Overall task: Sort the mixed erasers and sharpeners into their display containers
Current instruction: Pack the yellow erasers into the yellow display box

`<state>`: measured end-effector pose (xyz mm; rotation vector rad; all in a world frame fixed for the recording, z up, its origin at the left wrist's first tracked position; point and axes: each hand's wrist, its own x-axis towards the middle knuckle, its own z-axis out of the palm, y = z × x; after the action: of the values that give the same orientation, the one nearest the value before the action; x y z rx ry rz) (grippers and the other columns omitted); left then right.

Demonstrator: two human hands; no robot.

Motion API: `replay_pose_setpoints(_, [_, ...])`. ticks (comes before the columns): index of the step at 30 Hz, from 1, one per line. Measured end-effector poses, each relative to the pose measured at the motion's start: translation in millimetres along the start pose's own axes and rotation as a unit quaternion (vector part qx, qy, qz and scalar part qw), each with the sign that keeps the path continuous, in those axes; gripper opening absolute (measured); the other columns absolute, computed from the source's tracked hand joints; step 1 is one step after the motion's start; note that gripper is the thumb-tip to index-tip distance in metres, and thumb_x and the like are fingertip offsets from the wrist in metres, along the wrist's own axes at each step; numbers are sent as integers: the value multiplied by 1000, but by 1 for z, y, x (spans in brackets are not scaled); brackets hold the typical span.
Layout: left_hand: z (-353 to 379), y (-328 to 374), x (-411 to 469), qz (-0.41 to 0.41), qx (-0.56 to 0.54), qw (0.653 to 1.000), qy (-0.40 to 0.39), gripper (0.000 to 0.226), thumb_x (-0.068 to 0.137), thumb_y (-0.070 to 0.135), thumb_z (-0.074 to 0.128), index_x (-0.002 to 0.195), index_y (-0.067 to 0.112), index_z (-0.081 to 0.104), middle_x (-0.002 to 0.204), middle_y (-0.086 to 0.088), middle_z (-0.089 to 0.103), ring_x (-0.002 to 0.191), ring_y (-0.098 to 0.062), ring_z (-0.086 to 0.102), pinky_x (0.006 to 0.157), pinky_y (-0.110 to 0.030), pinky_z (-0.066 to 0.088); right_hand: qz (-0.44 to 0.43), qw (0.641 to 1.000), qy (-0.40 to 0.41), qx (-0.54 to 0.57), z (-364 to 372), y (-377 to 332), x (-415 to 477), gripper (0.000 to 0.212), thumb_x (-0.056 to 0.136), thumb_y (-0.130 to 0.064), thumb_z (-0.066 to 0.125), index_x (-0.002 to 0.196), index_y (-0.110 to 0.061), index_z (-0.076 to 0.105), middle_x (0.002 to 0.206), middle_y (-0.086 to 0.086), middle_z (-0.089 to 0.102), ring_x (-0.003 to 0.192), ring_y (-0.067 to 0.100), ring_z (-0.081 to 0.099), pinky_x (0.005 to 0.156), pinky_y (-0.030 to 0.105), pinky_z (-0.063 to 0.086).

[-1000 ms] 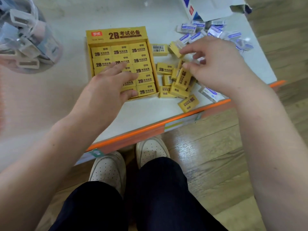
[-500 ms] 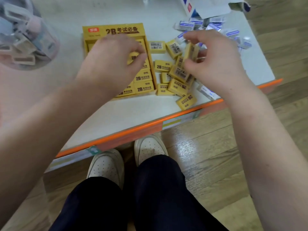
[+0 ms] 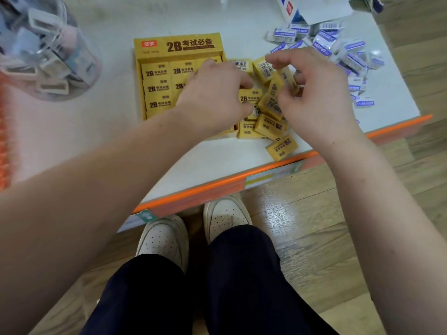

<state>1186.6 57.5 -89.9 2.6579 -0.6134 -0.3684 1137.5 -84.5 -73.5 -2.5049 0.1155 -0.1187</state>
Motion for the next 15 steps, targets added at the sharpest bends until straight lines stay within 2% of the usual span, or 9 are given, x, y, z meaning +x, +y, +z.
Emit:
replay_pose_setpoints(2, [1,0,1,5,11,1000,-4,48,83,25,59,131,30,54,127,1,53,121,-27,38,102,-44,35,-3,1000,13,8,1,-1,-1,54,76,1,47,125,-20,56,120,-2,55,78,-9,45,80,8,38])
replay_pose_setpoints(6, [5,4,3,-3,62,998,11,45,86,27,58,131,31,53,126,-2,53,121,-29,38,99,-44,32,6,999,33,21,4,-3,-3,57,77,-3,49,131,-22,50,126,2,48,96,9,53,91,32,47])
replay_pose_setpoints(9, [7,3,1,5,74,996,38,41,88,31,56,129,28,54,125,-4,54,120,-28,41,99,-43,32,2,998,57,39,8,-4,-4,56,76,-7,48,131,-20,50,118,1,50,102,13,56,91,38,48])
replay_pose_setpoints(12, [2,-1,-8,-1,-37,991,125,39,86,33,56,124,25,57,111,2,52,111,-19,49,91,-32,40,6,992,109,66,11,-9,-4,53,77,-11,49,130,-18,50,111,-2,53,103,10,57,91,37,47])
replay_pose_setpoints(14, [-8,-6,-11,-28,-102,976,188,34,85,31,57,118,27,59,102,8,48,99,-12,51,82,-23,39,6,986,139,86,12,-13,-2,53,78,-13,50,130,-17,50,110,1,59,101,11,59,90,37,48])
replay_pose_setpoints(15, [-13,-10,-13,-42,-108,972,206,33,85,32,58,117,29,60,101,10,49,97,-13,52,82,-23,38,2,985,145,90,14,-15,-1,53,78,-13,50,131,-17,49,108,2,61,100,12,59,89,38,48])
